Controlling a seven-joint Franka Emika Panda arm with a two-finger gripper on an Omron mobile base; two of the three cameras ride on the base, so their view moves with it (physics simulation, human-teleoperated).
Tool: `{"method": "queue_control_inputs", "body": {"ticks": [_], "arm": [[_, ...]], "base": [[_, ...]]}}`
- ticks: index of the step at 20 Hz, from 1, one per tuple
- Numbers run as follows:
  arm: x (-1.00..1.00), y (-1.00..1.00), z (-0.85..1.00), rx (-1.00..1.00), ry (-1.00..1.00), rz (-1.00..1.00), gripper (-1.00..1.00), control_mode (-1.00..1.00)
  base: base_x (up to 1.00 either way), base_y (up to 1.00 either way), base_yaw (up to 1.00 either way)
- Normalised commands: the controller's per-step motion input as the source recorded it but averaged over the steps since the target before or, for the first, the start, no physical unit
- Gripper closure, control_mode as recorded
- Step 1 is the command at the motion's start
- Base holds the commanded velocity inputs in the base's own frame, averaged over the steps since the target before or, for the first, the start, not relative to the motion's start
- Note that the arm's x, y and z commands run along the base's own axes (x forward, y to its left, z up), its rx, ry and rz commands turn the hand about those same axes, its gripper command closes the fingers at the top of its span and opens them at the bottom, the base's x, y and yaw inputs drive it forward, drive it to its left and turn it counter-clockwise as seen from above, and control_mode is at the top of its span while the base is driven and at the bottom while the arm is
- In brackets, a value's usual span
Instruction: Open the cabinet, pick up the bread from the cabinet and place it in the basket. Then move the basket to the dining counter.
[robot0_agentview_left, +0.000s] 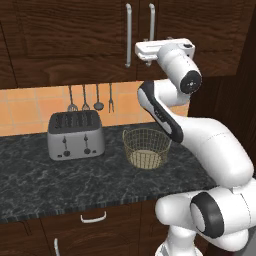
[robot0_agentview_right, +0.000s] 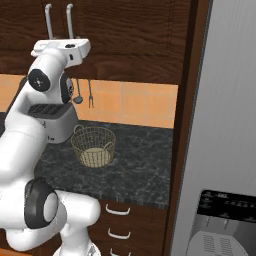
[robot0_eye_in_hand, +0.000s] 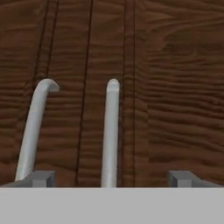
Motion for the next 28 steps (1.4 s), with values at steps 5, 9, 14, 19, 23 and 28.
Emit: {"method": "queue_control_inputs", "body": {"ticks": [5,9,14,19,23,28], "arm": [[0.58,0.04,0.00,0.00,0.00,0.00,-1.00,-1.00],[0.45,0.09,0.00,0.00,0.00,0.00,-1.00,-1.00],[0.32,0.13,0.00,0.00,0.00,0.00,1.00,-1.00],[0.00,0.00,0.00,0.00,0.00,0.00,1.00,-1.00],[-0.26,-0.05,0.00,0.00,0.00,0.00,1.00,-1.00],[-0.75,-0.30,0.10,0.00,0.00,-0.08,1.00,-1.00]], "base": [[0.00,0.00,0.00],[0.00,0.00,0.00],[0.00,0.00,0.00],[0.00,0.00,0.00],[0.00,0.00,0.00],[0.00,0.00,0.00]]}}
